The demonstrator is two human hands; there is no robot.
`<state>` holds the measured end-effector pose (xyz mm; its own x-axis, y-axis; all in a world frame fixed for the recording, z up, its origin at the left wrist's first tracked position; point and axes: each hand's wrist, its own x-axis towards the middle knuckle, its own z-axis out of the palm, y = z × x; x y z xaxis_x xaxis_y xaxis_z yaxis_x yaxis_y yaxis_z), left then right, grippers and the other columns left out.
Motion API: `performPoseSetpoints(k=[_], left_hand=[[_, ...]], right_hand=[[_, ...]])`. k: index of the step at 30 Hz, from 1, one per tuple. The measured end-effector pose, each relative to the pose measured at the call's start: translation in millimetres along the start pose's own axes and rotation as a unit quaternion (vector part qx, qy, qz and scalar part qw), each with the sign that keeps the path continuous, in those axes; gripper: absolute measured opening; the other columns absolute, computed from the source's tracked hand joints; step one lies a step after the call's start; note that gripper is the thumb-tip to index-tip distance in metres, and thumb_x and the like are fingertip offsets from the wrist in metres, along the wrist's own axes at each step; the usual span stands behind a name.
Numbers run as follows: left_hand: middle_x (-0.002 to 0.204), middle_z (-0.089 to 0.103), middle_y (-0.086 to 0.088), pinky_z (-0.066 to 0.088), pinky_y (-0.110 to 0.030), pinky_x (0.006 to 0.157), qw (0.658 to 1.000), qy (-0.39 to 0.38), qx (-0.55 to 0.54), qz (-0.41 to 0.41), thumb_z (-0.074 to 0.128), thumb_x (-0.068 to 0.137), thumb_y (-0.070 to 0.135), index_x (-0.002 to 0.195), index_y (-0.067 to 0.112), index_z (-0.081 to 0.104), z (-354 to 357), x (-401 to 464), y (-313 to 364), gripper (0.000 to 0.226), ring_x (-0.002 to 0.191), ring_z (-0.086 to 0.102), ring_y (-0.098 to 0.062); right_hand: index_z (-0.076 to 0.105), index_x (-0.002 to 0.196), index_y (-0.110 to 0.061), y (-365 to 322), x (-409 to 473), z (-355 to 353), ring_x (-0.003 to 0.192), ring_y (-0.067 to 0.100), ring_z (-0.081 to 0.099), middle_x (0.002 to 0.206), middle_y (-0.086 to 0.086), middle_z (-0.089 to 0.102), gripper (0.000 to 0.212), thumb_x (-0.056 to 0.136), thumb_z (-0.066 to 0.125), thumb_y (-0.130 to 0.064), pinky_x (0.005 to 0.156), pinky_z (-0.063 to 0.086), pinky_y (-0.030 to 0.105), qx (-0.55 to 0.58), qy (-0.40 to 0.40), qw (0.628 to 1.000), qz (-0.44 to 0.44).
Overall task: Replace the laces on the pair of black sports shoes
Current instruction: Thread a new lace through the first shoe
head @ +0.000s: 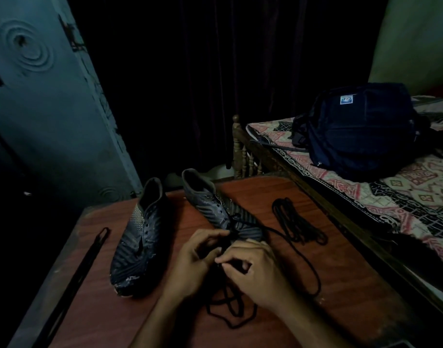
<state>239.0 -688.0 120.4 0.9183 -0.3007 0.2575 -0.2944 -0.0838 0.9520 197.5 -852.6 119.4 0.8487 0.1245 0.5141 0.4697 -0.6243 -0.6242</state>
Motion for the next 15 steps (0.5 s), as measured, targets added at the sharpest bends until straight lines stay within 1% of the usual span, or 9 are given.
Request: performPoseSetpoints(k=[2, 4, 6, 8, 9, 11, 12, 13, 15], left_hand=[[0.109, 0.068, 0.007, 0.048, -0.017, 0.094, 0.999, 0.011, 0.047, 0.021, 0.064, 0.091, -0.014, 0.108, 0.022, 0.078, 1.7, 0.8, -3.3, 0.041, 0.108, 0.068, -0.010], [0.104, 0.067, 0.011, 0.050, -0.020, 0.092, 0.998, 0.024, 0.062, 0.020, 0.068, 0.090, -0.009, 0.104, 0.023, 0.079, 2.1, 1.5, -5.1, 0.037, 0.105, 0.068, -0.010], [0.104, 0.067, 0.013, 0.052, -0.022, 0.093, 0.995, 0.037, 0.087, 0.036, 0.070, 0.092, -0.003, 0.101, 0.024, 0.080, 1.7, 2.1, -5.2, 0.030, 0.105, 0.068, -0.012], [0.104, 0.068, 0.011, 0.051, -0.020, 0.093, 0.992, 0.049, 0.100, 0.053, 0.070, 0.093, 0.002, 0.099, 0.021, 0.080, 1.9, 2.3, -3.9, 0.023, 0.105, 0.068, -0.012], [0.103, 0.068, 0.010, 0.050, -0.021, 0.094, 0.992, 0.054, 0.098, 0.056, 0.070, 0.093, 0.006, 0.097, 0.019, 0.080, 2.3, 2.4, -3.8, 0.018, 0.105, 0.067, -0.012], [0.104, 0.069, 0.008, 0.050, -0.022, 0.096, 0.991, 0.066, 0.101, 0.055, 0.068, 0.091, 0.017, 0.095, 0.018, 0.080, 2.7, 3.1, -2.4, 0.013, 0.105, 0.067, -0.010], [0.105, 0.069, 0.010, 0.050, -0.022, 0.096, 0.990, 0.068, 0.108, 0.052, 0.068, 0.091, 0.019, 0.096, 0.019, 0.081, 3.0, 3.9, -1.5, 0.014, 0.106, 0.066, -0.009], [0.106, 0.069, 0.013, 0.049, -0.020, 0.097, 0.990, 0.066, 0.112, 0.047, 0.069, 0.093, 0.017, 0.097, 0.019, 0.081, 3.1, 4.5, -1.7, 0.013, 0.107, 0.066, -0.007], [0.107, 0.068, 0.018, 0.050, -0.020, 0.097, 0.990, 0.060, 0.124, 0.039, 0.070, 0.095, 0.007, 0.099, 0.021, 0.082, 3.3, 4.1, -1.2, 0.019, 0.108, 0.066, -0.005]], right_hand=[[0.074, 0.091, -0.035, -1.4, -0.1, -3.4, 0.078, -0.011, 0.050, 0.094, -0.028, 0.066, 0.014, 0.081, 0.065, -0.039, 0.081, 0.044, 0.030, 0.008, -0.006, 1.000, -0.010], [0.074, 0.093, -0.036, -2.2, 0.8, -5.1, 0.081, -0.010, 0.053, 0.097, -0.025, 0.068, 0.016, 0.081, 0.065, -0.039, 0.082, 0.044, 0.028, 0.009, -0.008, 1.000, -0.014], [0.074, 0.094, -0.035, -3.9, 0.0, -4.9, 0.077, -0.006, 0.054, 0.093, -0.021, 0.068, 0.015, 0.081, 0.066, -0.036, 0.077, 0.046, 0.029, 0.011, -0.004, 1.000, -0.020], [0.073, 0.097, -0.034, -8.2, -0.8, -5.4, 0.070, 0.001, 0.052, 0.084, -0.018, 0.062, 0.016, 0.083, 0.067, -0.027, 0.072, 0.048, 0.028, 0.009, 0.002, 1.000, -0.024], [0.072, 0.098, -0.033, -9.8, 0.5, -7.0, 0.069, 0.002, 0.051, 0.082, -0.017, 0.058, 0.019, 0.084, 0.068, -0.021, 0.070, 0.047, 0.022, 0.011, 0.009, 1.000, -0.021], [0.071, 0.102, -0.029, -6.9, 12.7, -14.4, 0.072, -0.001, 0.053, 0.087, -0.020, 0.054, 0.023, 0.087, 0.069, -0.012, 0.065, 0.039, 0.008, 0.002, 0.052, 0.999, 0.009], [0.070, 0.104, -0.027, -2.0, 24.7, -19.8, 0.073, -0.004, 0.053, 0.091, -0.020, 0.053, 0.021, 0.089, 0.069, -0.012, 0.063, 0.037, 0.006, -0.015, 0.077, 0.996, 0.034], [0.070, 0.107, -0.026, 4.9, 38.5, -25.1, 0.071, -0.005, 0.051, 0.095, -0.019, 0.051, 0.019, 0.091, 0.069, -0.016, 0.063, 0.035, 0.007, -0.036, 0.080, 0.994, 0.060], [0.070, 0.115, -0.024, 16.6, 66.0, -33.9, 0.075, -0.003, 0.048, 0.103, -0.012, 0.051, 0.020, 0.095, 0.068, -0.026, 0.071, 0.041, 0.018, -0.085, 0.013, 0.992, 0.092]])
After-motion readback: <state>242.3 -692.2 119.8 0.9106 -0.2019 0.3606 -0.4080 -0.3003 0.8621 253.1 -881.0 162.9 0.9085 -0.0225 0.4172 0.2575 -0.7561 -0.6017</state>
